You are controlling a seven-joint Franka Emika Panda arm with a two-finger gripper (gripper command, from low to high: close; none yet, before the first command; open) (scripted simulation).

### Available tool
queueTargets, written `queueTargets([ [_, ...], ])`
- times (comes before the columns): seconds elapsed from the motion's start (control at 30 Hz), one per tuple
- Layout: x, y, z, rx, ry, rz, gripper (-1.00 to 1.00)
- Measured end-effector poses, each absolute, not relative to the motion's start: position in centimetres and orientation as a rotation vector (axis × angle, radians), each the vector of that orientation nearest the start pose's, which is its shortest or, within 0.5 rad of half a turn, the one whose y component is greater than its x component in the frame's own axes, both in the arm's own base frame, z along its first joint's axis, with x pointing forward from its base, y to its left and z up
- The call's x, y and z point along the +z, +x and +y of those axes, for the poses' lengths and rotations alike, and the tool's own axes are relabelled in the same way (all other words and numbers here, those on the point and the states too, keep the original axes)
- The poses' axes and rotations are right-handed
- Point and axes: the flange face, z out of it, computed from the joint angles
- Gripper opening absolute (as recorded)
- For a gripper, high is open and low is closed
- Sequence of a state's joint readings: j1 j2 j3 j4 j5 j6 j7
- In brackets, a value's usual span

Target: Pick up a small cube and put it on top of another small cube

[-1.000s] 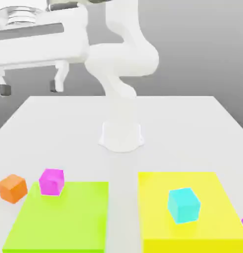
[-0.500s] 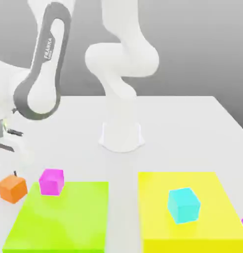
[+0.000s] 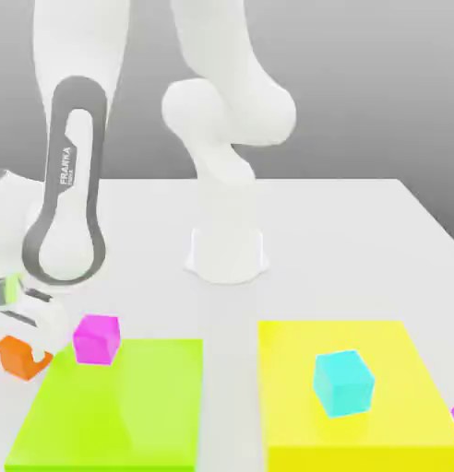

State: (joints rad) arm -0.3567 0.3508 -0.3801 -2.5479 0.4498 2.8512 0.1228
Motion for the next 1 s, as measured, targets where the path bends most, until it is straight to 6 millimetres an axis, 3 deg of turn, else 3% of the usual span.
queueTargets([
  [0.2, 20.0, 30.4, -31.7, 0.004, -2.542, 1.831, -1.0],
  [0.43, 25.1, 33.4, -25.2, 0.03, -2.73, 1.434, -1.0],
  [0.67, 30.0, 33.7, -19.7, 0.008, -2.935, 1.077, -1.0],
  [0.73, 29.0, 33.8, -19.1, 0.004, -2.954, 1.04, -1.0],
  [0.87, 25.0, 33.7, -19.0, 0.002, -2.962, 1.031, -1.0],
  [0.9, 24.4, 33.7, -19.0, 0.002, -2.964, 1.033, 1.0],
  [1.0, 24.4, 33.7, -19.0, 0.002, -2.964, 1.033, 1.0],
])
